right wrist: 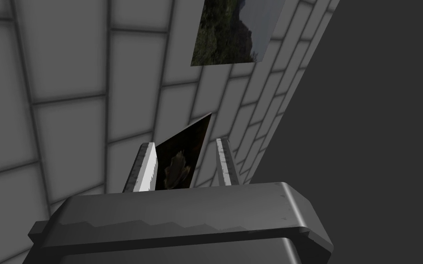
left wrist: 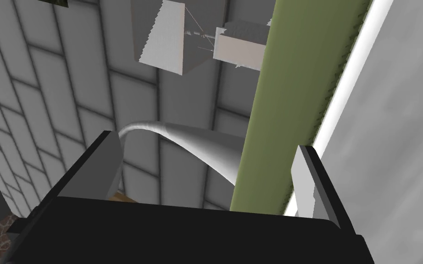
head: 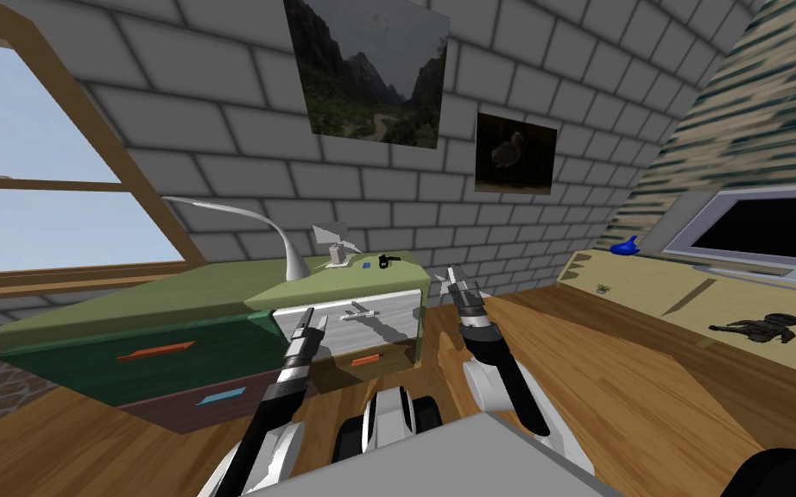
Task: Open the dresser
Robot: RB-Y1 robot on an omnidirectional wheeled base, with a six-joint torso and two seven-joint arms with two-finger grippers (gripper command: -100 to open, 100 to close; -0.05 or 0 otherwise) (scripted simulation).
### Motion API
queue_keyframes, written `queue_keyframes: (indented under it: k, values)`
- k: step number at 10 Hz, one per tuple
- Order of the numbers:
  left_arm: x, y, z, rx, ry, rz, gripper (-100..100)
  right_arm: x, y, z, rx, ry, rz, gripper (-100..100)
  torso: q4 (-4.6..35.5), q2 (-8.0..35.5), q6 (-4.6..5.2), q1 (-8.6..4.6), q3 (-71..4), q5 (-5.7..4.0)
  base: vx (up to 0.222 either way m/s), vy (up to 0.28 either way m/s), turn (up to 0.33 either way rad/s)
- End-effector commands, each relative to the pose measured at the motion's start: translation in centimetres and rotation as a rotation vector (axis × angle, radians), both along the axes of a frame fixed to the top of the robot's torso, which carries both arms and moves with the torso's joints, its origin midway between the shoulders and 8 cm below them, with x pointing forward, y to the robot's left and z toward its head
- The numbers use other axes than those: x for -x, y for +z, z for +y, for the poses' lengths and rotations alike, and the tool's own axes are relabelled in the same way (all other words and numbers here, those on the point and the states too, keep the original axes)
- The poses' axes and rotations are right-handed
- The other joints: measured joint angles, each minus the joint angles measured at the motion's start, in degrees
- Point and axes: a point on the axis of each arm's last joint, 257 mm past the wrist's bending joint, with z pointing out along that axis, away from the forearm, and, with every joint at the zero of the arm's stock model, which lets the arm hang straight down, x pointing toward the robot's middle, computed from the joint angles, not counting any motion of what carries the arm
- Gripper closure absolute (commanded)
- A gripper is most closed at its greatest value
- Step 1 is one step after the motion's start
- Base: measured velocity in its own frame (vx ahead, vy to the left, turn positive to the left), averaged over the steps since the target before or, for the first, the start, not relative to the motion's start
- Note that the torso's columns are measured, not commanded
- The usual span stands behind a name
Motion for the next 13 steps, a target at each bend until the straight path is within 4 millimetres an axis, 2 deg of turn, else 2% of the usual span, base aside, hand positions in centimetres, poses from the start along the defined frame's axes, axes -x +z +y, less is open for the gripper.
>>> queue_keyframes:
  k: [1, 8, 9, 13]
  values:
    - [-0.3, -2.3, 0.3, -0.001, 0.001, 0.045, -100, 0.0, 0.0, 0.0, 0.000, 0.000, 0.000, 0, -0.01, -0.03, 0.00, -0.01, -0.02, 0.00, 0.021, -0.031, -0.001]
    - [-0.8, -9.4, 0.9, 0.028, 0.016, 0.180, -100, 0.0, 0.0, 0.0, 0.000, 0.000, 0.000, 0, 0.00, -0.01, 0.00, -0.03, -0.01, -0.01, 0.024, -0.041, -0.002]
    - [-0.8, -9.4, 0.9, 0.028, 0.016, 0.180, -100, 0.0, 0.0, 0.0, 0.000, 0.000, 0.000, 0, -0.01, -0.03, 0.00, -0.04, -0.02, -0.01, 0.014, -0.028, 0.000]
    - [-0.7, -13.4, 0.2, 0.086, 0.032, 0.253, -100, 0.0, 0.0, 0.0, 0.000, 0.000, 0.000, 0, -0.01, -0.04, 0.00, -0.05, -0.03, -0.01, 0.017, -0.031, -0.002]
